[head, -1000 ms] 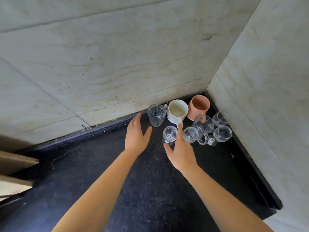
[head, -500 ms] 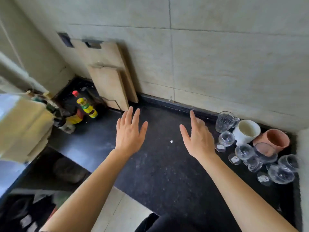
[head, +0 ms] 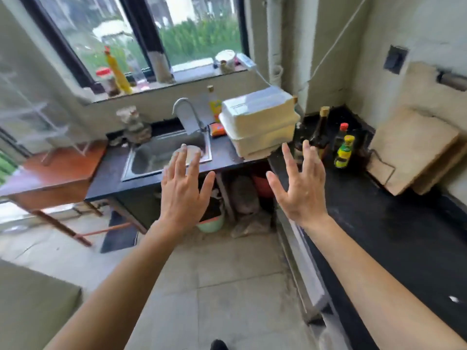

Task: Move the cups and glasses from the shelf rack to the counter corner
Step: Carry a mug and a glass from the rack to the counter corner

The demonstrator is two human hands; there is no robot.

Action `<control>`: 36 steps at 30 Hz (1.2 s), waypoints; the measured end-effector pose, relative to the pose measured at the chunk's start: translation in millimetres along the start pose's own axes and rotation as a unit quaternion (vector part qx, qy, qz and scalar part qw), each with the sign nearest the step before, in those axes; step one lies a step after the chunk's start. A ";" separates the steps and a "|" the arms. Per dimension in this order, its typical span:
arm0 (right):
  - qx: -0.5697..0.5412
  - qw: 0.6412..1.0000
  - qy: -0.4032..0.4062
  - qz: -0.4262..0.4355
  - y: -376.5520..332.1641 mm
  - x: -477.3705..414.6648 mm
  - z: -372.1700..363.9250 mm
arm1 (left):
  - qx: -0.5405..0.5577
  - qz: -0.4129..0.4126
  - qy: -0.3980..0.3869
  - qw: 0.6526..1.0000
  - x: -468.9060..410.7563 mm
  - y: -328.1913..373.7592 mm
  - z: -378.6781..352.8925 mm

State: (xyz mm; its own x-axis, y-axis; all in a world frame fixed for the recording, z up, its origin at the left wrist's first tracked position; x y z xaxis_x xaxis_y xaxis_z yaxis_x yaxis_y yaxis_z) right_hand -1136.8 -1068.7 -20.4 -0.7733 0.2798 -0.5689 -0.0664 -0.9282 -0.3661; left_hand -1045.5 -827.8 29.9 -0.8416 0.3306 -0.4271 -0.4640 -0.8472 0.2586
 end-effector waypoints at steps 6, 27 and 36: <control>-0.058 0.989 -0.032 0.132 -172.3 -80.5 -125.7 | -0.020 0.128 0.054 0.990 -2.9 -202.2 59.6; -0.163 0.920 -0.086 0.345 -517.9 -320.3 -446.9 | -0.135 0.303 0.133 0.934 -156.5 -582.1 111.9; -0.235 0.887 -0.131 0.375 -662.1 -420.3 -564.2 | -0.186 0.361 0.131 0.905 -229.1 -721.0 135.4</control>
State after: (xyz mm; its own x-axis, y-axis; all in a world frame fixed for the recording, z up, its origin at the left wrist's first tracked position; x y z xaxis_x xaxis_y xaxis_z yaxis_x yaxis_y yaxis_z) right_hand -412.1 -433.3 45.7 -0.6133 -0.4971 -0.6139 0.7511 -0.6075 -0.2584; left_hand -555.6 -236.3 58.6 -0.7714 -0.4328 -0.4665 0.3455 -0.9005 0.2641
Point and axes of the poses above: each hand's wrist, its own x-axis away from the middle knuckle, its own z-axis out of the back of the hand, y = z × x, the point moved 3 cm from there along -x, towards the middle knuckle, and after that the axes turned 7 degrees about z, right-handed, at the moved point
